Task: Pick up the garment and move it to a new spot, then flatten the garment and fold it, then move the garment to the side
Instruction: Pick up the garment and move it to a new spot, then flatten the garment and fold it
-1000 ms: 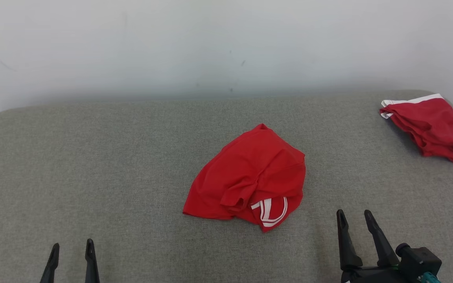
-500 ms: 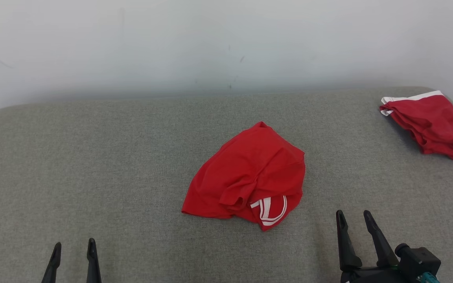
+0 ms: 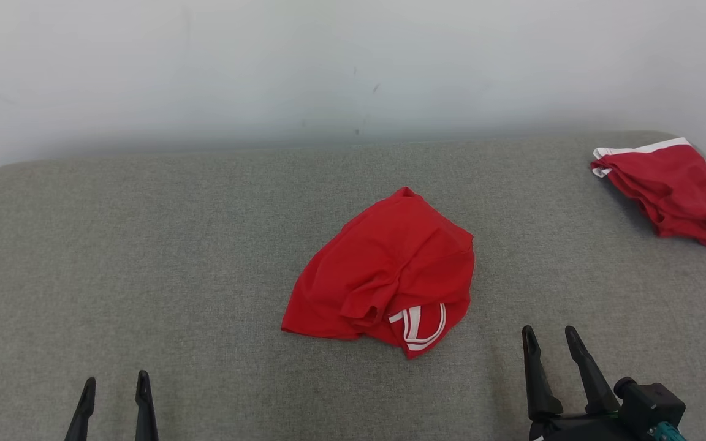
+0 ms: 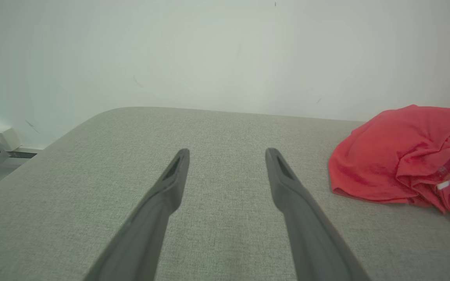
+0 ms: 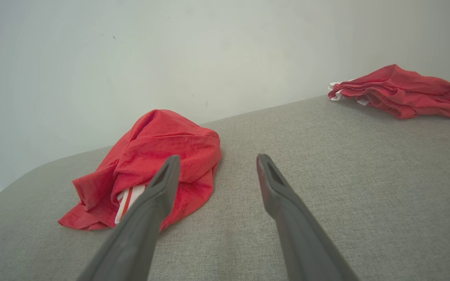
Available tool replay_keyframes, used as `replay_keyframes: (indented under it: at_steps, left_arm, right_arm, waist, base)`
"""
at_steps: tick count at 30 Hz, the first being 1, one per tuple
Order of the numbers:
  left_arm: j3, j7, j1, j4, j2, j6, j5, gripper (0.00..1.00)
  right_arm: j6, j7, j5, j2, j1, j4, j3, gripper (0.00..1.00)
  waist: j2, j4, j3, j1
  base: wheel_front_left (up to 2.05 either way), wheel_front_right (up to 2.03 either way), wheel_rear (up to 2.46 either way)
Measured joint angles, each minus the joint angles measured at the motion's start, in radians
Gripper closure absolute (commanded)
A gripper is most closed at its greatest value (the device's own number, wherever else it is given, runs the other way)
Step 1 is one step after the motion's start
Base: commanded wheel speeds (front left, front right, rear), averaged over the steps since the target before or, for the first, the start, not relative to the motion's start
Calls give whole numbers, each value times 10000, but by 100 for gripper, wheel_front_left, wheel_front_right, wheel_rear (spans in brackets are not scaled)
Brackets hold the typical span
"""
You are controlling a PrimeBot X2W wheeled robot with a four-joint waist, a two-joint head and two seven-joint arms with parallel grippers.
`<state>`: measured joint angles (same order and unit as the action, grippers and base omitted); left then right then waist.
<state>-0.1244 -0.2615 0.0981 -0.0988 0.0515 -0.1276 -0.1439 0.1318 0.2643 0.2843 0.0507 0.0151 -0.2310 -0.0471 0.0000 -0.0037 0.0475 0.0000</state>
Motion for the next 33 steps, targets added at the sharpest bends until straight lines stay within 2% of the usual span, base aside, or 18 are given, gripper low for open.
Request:
replay_keyframes:
  at_steps: [33]
  left_arm:
    - [73,0,2,15,-2,42,-73,0]
  right_arm:
    - [0,0,12,0,2,-63,-25,0]
  waist:
    - [0,-79,-121,0]
  base:
    - [0,0,0]
